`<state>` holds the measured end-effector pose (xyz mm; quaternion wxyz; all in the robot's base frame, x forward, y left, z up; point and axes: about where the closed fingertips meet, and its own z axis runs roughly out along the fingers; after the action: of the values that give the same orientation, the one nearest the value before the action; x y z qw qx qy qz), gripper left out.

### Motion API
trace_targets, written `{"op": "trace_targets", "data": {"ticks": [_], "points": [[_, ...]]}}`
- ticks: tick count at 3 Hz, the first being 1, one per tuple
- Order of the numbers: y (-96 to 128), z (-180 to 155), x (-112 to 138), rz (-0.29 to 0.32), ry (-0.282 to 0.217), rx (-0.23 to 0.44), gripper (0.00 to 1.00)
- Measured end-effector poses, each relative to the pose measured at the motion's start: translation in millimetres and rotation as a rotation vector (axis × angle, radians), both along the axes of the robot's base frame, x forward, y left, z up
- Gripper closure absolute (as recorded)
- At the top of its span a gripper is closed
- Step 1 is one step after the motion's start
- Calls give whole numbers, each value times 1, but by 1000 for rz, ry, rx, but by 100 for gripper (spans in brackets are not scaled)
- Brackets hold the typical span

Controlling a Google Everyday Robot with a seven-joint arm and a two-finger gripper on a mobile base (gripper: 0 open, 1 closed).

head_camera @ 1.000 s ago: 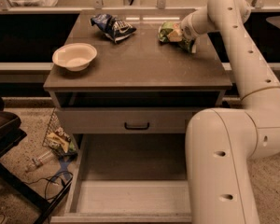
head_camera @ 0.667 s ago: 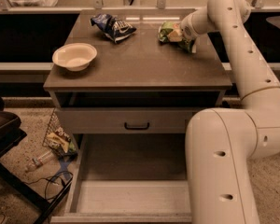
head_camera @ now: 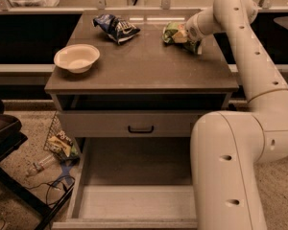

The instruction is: Place green jalapeno chip bag into middle drawer

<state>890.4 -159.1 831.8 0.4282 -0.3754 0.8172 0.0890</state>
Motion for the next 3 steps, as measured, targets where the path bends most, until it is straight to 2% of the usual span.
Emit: {"op": "trace_targets", "data": {"ticks": [1,2,3], "points": [[0,0,0,0,0,0,100],[-17,51,-9,-18,-77,-60,100],[-32,125,-32,-44,-200,-195,100]]}}
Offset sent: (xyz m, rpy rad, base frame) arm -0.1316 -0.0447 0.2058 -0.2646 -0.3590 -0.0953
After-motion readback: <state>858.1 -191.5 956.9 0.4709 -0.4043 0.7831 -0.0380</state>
